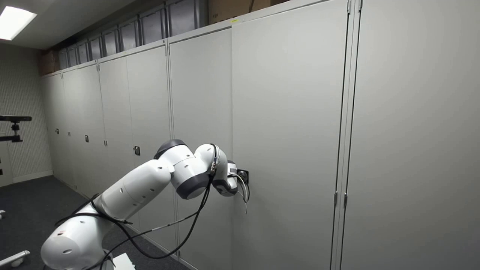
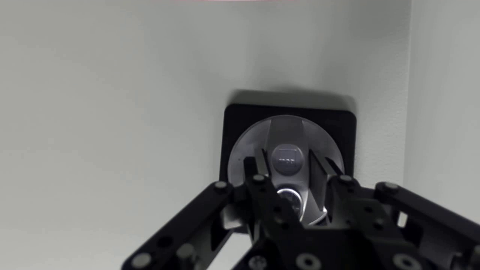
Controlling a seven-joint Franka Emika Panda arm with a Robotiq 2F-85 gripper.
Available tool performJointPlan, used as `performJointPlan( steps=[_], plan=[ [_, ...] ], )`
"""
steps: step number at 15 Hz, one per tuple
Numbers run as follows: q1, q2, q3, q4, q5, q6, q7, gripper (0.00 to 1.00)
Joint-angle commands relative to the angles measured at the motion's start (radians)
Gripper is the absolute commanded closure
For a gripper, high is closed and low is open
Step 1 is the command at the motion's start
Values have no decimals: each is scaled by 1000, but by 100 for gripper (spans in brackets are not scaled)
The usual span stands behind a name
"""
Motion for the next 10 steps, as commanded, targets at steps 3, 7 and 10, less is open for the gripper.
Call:
performJointPlan(
  steps=[3, 7, 10],
  plan=[
    [-9, 17, 18, 29, 0, 6, -1, 92],
    [-10, 17, 21, 27, 0, 6, 3, 92],
    [-10, 17, 23, 27, 0, 4, 3, 92]
  ],
)
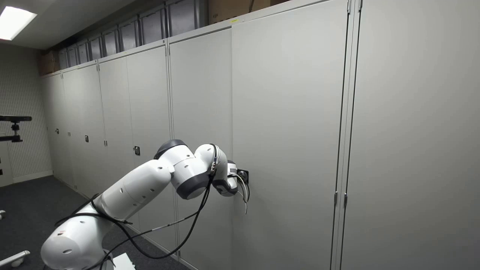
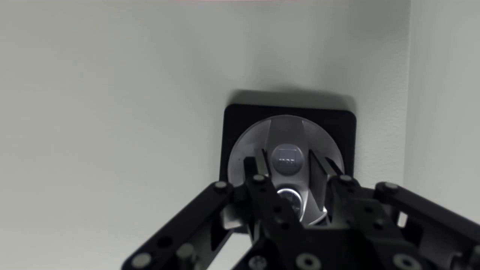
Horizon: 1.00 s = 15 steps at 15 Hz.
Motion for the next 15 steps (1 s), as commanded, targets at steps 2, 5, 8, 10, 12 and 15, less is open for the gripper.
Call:
performJointPlan(
  steps=[2, 5, 8, 10, 12, 15],
  plan=[
    [0, 0, 0, 0, 0, 0, 0, 68],
    [0, 0, 0, 0, 0, 0, 0, 68],
    [0, 0, 0, 0, 0, 0, 0, 68],
    [0, 0, 0, 0, 0, 0, 0, 68],
    [0, 0, 0, 0, 0, 0, 0, 68],
    [0, 0, 0, 0, 0, 0, 0, 68]
  ],
)
